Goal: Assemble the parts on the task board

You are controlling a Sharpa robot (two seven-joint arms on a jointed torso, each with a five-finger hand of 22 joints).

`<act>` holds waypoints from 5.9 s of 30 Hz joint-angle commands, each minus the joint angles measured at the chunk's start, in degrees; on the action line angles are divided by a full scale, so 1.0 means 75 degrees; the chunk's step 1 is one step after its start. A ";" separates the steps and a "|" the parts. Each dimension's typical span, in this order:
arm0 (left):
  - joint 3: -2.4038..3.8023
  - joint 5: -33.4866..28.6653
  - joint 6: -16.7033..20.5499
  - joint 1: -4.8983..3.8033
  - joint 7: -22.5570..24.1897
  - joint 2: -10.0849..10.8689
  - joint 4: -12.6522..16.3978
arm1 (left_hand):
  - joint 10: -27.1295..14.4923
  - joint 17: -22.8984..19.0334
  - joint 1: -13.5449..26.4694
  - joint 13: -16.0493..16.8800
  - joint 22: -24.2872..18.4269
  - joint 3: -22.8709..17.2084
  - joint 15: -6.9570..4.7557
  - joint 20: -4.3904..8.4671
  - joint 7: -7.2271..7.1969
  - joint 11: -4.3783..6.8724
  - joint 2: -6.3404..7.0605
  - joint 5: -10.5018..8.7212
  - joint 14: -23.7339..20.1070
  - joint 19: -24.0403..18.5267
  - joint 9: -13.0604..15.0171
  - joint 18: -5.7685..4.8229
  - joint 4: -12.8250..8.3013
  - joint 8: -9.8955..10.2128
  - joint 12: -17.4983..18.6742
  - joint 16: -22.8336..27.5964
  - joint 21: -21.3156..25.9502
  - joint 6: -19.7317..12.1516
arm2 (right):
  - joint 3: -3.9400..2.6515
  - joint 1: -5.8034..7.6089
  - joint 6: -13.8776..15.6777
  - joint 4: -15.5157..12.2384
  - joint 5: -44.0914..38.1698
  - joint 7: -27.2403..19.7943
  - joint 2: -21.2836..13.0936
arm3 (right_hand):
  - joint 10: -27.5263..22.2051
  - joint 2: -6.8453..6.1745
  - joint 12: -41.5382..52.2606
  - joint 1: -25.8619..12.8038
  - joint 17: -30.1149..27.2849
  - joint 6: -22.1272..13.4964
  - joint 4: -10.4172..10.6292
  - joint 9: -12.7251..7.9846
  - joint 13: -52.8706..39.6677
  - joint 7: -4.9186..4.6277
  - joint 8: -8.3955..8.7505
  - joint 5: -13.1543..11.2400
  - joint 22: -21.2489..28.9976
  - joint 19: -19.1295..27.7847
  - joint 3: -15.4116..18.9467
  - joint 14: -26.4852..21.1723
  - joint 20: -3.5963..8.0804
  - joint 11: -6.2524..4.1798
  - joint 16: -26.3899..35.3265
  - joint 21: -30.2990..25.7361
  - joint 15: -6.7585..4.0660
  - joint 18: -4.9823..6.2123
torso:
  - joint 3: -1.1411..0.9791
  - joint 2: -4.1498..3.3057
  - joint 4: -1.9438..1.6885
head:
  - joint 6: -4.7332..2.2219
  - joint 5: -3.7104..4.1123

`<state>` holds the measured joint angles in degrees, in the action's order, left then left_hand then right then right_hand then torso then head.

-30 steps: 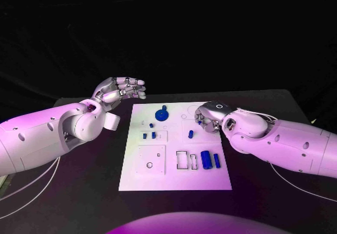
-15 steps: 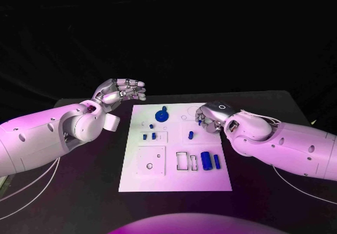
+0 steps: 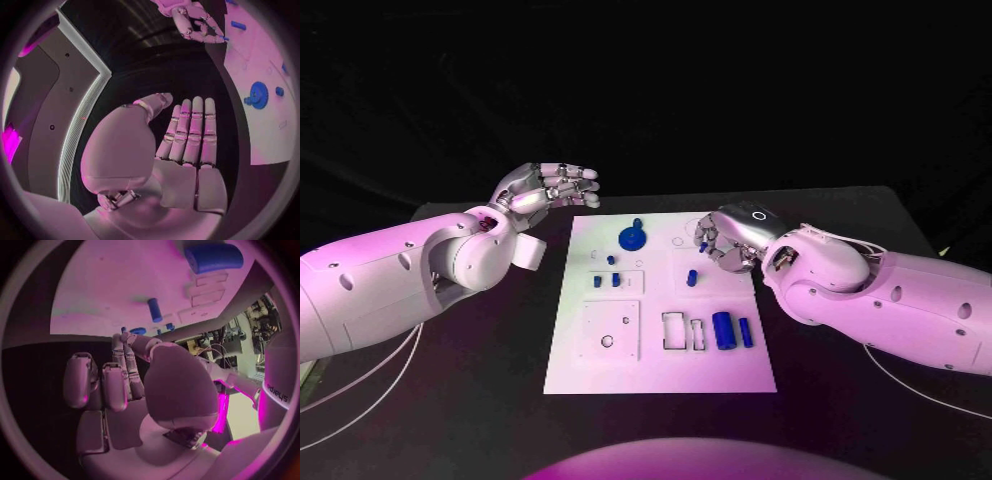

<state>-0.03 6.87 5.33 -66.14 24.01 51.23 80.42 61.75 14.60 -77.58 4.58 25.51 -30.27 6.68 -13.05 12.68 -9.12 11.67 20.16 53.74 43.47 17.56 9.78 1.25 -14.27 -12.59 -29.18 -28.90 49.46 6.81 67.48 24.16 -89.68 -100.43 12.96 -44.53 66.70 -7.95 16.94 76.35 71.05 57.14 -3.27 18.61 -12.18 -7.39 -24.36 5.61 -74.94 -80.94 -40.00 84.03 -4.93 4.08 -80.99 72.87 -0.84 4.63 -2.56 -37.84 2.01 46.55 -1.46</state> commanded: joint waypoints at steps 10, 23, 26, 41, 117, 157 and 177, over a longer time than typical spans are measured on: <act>0.0007 -0.0014 -0.0142 -0.0002 -0.0027 -0.0086 -0.0007 | -0.0055 0.0014 -0.0021 -0.0012 -0.0010 -0.0001 0.0004 -0.0013 0.0040 -0.0013 -0.0021 0.0032 -0.0051 -0.0031 -0.0012 0.0010 -0.0040 0.0051 0.0032 0.0038 0.0060 -0.0069 | -0.0014 -0.0067 0.0202 -0.0982 0.0402 -0.0178 0.0422 | 0.0180 0.0012 -0.0083 -0.0127 -0.0018 0.0044 0.0002 0.0050 -0.0019 -0.0004 -0.0023 -0.0136 -0.0985 -0.0072 0.0087 0.0282 -0.0006 -0.0116 -0.0016 0.0038 -0.0030 -0.0113 | 0.0025 -0.0003 -0.0037 | 0.0051 -0.0288; 0.0006 0.0053 0.0016 -0.0004 0.0013 -0.0279 -0.0001 | -0.0057 0.0022 -0.0024 -0.0009 -0.0015 -0.0008 0.0007 -0.0017 0.0047 -0.0016 -0.0042 0.0034 -0.0056 -0.0032 -0.0014 0.0011 -0.0039 0.0050 0.0028 0.0037 0.0072 -0.0070 | 0.0102 -0.0606 0.0131 -0.0788 0.0774 -0.0261 0.1154 | 0.0167 0.0042 -0.0113 -0.0141 -0.0034 0.0009 0.0003 0.0057 -0.0021 -0.0013 -0.0011 -0.0163 -0.0982 -0.0065 0.0099 0.0278 -0.0007 -0.0109 -0.0008 0.0021 -0.0027 -0.0110 | 0.0014 -0.0016 -0.0016 | 0.0146 -0.0578; 0.0006 0.0064 0.0051 -0.0006 0.0019 -0.0310 0.0004 | -0.0057 0.0022 -0.0024 -0.0009 -0.0015 -0.0008 0.0007 -0.0017 0.0047 -0.0016 -0.0042 0.0034 -0.0056 -0.0032 -0.0014 0.0011 -0.0039 0.0050 0.0028 0.0037 0.0072 -0.0070 | 0.0127 -0.0715 0.0095 -0.0666 0.0797 -0.0275 0.1257 | 0.0167 0.0042 -0.0113 -0.0141 -0.0034 0.0009 0.0003 0.0057 -0.0021 -0.0013 -0.0011 -0.0163 -0.0982 -0.0065 0.0099 0.0278 -0.0007 -0.0109 -0.0008 0.0021 -0.0027 -0.0110 | 0.0004 -0.0020 -0.0022 | 0.0197 -0.0658; 0.0006 0.0093 0.0033 -0.0008 0.0004 -0.0379 0.0012 | -0.0073 0.0044 -0.0092 -0.0002 -0.0015 -0.0049 0.0009 -0.0019 0.0050 -0.0018 -0.0089 0.0063 -0.0078 -0.0025 -0.0023 0.0021 -0.0091 0.0045 0.0019 0.0039 0.0086 -0.0074 | 0.0170 -0.0958 0.0016 -0.0326 0.0797 -0.0329 0.1494 | 0.0146 0.0059 -0.0143 -0.0149 -0.0046 -0.0033 -0.0006 0.0062 -0.0023 -0.0027 0.0006 -0.0173 -0.0973 -0.0052 0.0110 0.0276 -0.0011 -0.0098 -0.0003 -0.0008 -0.0020 -0.0104 | -0.0008 -0.0011 -0.0015 | 0.0335 -0.0790; 0.0006 0.0209 -0.0054 -0.0012 -0.0117 -0.0378 -0.0028 | -0.0158 0.0076 -0.0075 -0.0002 -0.0004 -0.0070 0.0042 -0.0033 0.0083 -0.0055 -0.0104 0.0071 -0.0149 -0.0049 -0.0057 0.0013 -0.0127 0.0067 0.0030 0.0068 0.0114 -0.0134 | 0.0149 -0.0743 0.0037 -0.0982 0.0689 -0.0184 0.0793 | -0.1182 -0.0349 -0.0379 -0.0574 -0.0454 -0.1402 0.0117 -0.0268 -0.0028 -0.0330 0.0910 -0.0020 -0.0663 0.0368 0.0648 0.0079 -0.0328 0.0285 0.0188 -0.0875 0.0319 0.0061 | 0.0009 0.0008 0.0002 | 0.0263 -0.0732; 0.0005 0.0213 -0.0100 -0.0011 -0.0123 -0.0310 -0.0029 | -0.0164 0.0080 -0.0070 -0.0001 -0.0005 -0.0073 0.0044 -0.0036 0.0083 -0.0056 -0.0108 0.0072 -0.0156 -0.0054 -0.0060 0.0012 -0.0127 0.0067 0.0029 0.0071 0.0120 -0.0138 | 0.0066 -0.0037 -0.1514 -0.0318 0.1275 -0.0458 0.0003 | -0.1260 -0.0292 0.0062 -0.0531 -0.0309 -0.0937 0.0524 -0.0296 0.0270 -0.0295 0.0916 0.0336 -0.0715 0.0157 0.1221 0.0181 -0.0302 0.0260 0.0050 -0.0825 0.0288 0.0022 | 0.0028 0.0007 0.0025 | 0.0198 -0.0633; 0.0005 0.0213 -0.0120 -0.0011 -0.0137 -0.0304 -0.0020 | -0.0168 0.0093 -0.0063 0.0005 -0.0006 -0.0079 0.0045 -0.0040 0.0081 -0.0054 -0.0119 0.0071 -0.0162 -0.0060 -0.0064 0.0013 -0.0133 0.0059 0.0019 0.0071 0.0135 -0.0133 | 0.0088 -0.0106 -0.1402 -0.0006 0.1156 -0.0328 0.0234 | -0.0505 -0.0030 -0.0068 -0.0340 -0.0185 -0.0318 0.0542 -0.0222 0.0473 -0.0146 0.0772 -0.0071 -0.0910 -0.0032 0.0782 0.0239 -0.0172 0.0084 -0.0028 -0.0491 0.0144 -0.0046 | 0.0029 0.0014 0.0033 | 0.0239 -0.0632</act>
<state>-0.04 8.35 5.41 -66.18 22.77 48.99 80.14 60.92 15.25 -78.34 4.59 25.50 -30.90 7.09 -13.22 12.47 -9.52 10.92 20.42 52.93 43.31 17.17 9.77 0.63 -14.06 -12.61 -28.95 -28.20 48.85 7.41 66.81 13.67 -89.86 -90.75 10.12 -42.89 62.56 -8.74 16.64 73.59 69.61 54.38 0.79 16.89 -8.72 -8.44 -18.33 5.42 -74.91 -80.65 -33.78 84.04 -6.24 4.71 -80.99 68.87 0.59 4.84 -2.35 -37.74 2.24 48.31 -6.21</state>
